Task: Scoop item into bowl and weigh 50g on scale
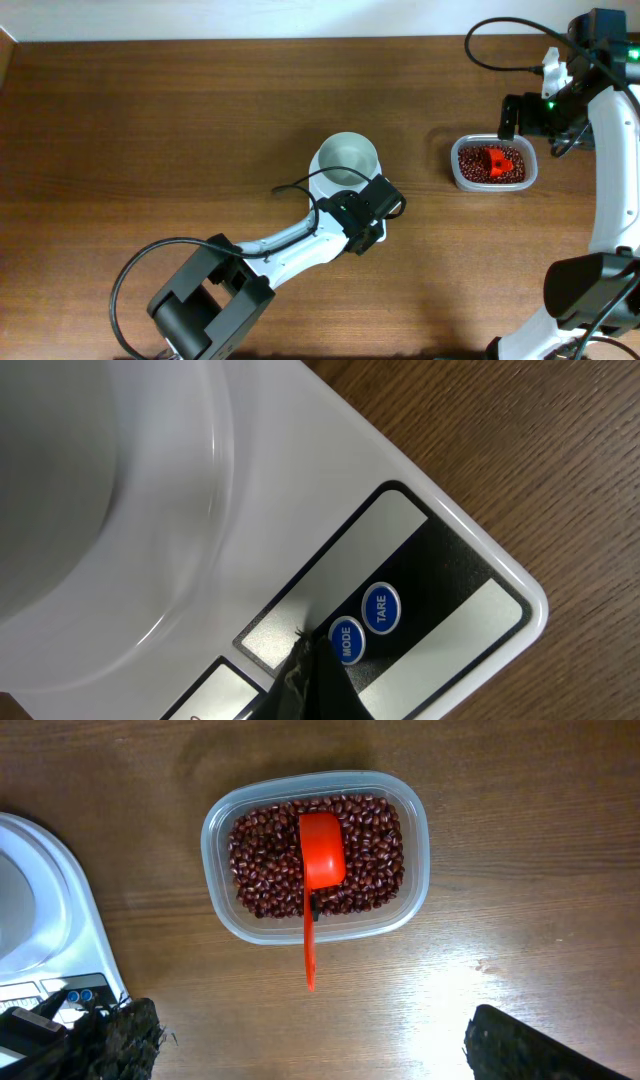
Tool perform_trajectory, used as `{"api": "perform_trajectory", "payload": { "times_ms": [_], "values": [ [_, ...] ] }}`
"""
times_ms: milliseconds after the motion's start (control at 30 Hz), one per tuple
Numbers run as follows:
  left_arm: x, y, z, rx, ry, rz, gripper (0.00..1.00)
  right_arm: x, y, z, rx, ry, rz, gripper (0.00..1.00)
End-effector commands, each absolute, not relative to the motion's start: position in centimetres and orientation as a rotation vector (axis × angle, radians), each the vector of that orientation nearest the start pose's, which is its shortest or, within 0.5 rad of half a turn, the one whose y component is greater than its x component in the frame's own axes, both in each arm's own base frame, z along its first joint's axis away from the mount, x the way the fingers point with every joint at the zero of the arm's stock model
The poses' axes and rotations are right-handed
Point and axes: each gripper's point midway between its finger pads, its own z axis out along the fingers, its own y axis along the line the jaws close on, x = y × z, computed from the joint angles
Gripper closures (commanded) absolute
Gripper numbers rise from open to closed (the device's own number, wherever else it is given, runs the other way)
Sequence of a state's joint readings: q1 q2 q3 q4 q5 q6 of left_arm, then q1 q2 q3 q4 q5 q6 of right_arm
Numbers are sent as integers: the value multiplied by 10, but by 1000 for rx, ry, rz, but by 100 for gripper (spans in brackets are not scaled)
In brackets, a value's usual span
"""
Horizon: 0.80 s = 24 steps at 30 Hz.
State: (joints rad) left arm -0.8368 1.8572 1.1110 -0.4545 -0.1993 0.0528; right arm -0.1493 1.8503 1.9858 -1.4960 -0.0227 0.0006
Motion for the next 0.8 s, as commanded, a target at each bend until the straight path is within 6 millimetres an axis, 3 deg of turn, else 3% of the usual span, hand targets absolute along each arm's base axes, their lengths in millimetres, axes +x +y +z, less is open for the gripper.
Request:
{"api": "perform_trajectory", "payload": {
  "times_ms": [0, 267, 767],
  "values": [
    [289, -259, -11, 1153, 2560, 120, 100, 374, -55, 233, 222, 2882, -7, 1],
    [295, -265, 0, 1133, 2529, 102, 100, 374, -55, 233, 222, 2882, -7, 1],
    [300, -271, 74, 1046, 2399, 9, 100, 374, -55, 233, 222, 2882, -7, 1]
  ]
}}
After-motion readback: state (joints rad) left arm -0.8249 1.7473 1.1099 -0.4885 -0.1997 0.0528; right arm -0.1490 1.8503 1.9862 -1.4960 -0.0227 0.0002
